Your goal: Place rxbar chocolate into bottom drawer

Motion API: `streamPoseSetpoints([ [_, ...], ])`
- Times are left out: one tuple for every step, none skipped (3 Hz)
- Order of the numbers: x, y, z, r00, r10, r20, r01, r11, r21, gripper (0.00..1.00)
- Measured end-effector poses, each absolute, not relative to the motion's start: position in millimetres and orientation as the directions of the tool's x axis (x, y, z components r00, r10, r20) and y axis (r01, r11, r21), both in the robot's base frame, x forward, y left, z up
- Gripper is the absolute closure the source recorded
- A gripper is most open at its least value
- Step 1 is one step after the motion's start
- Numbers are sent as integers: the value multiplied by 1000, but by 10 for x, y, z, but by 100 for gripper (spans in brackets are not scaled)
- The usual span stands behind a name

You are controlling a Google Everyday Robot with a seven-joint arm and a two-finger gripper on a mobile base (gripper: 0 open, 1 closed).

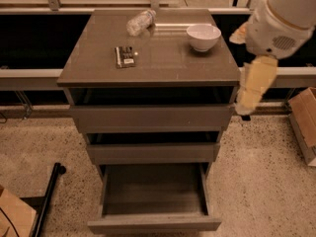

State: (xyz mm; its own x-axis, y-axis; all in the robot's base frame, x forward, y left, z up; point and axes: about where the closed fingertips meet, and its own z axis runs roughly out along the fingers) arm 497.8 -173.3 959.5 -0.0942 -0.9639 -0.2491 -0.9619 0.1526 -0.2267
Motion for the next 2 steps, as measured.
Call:
streamPoseSetpoints([
  [5467, -1379, 9639, -22, -954, -298, -964, 100, -248, 0],
  [5467, -1378, 9638, -22, -954, -298, -964, 100, -248, 0],
])
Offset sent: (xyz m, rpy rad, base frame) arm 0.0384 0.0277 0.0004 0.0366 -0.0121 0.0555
